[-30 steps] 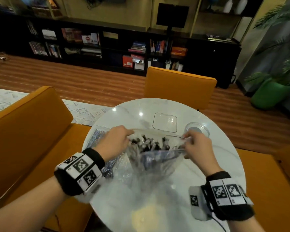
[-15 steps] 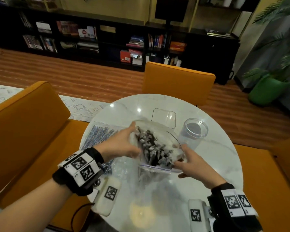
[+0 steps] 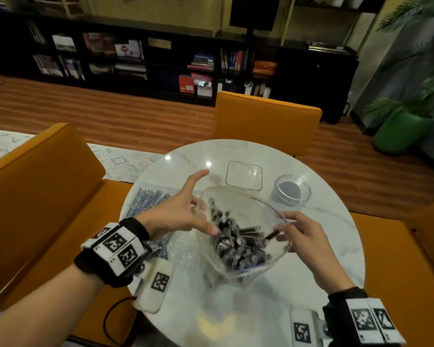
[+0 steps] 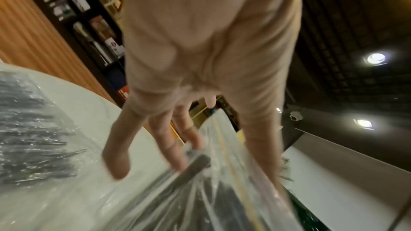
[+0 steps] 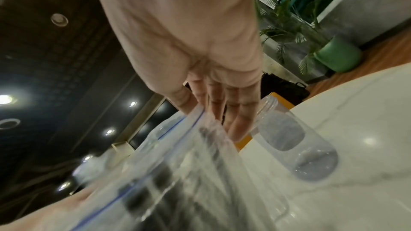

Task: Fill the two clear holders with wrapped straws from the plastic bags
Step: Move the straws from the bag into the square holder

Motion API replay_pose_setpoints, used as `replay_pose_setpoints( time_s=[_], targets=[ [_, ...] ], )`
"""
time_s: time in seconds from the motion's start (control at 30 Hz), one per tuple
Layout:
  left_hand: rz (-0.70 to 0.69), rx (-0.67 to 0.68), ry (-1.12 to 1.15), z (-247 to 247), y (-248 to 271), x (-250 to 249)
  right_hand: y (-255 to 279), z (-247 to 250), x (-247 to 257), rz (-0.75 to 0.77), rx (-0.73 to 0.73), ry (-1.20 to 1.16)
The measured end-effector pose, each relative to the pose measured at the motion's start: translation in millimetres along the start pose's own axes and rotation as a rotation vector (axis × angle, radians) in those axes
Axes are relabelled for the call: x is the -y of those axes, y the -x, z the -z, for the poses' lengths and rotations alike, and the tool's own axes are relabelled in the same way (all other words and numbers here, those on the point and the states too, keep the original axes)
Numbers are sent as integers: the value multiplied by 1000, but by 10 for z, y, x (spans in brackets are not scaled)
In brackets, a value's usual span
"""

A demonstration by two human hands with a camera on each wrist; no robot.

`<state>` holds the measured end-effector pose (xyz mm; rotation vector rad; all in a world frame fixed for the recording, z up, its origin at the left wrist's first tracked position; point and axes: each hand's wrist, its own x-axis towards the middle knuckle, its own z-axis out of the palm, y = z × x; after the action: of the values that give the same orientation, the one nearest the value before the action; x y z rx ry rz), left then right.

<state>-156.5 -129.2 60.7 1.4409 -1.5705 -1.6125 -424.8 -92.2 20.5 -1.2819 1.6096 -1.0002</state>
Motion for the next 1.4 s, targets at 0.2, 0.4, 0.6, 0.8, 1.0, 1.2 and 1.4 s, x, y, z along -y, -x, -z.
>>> replay_pose_setpoints(
  time_s=[0.2,0.4,0.6,0.8,1.0,1.2,1.4],
  targets=[
    [82,30,-62,-231,-123,-77,-4,-175,14,-40,109,-50],
    [-1,-267,346,-236,-286,-8,-47,-58,95,79,-103,-123],
    [154,-175,-160,-170,-149,241,-55,-136,-236,-178,-115,-193],
    [383,227,134,-241,233,123,115,-251,-86,-299,-42,-508],
    [183,15,510,-201,126,155,348,-190,164,-211,125,-142],
    [128,143,280,-253,158,243,248,-82,157,-113,298,260],
    [-57,85,428,-428,167,288,297,-85,112,-61,228,39]
  ],
)
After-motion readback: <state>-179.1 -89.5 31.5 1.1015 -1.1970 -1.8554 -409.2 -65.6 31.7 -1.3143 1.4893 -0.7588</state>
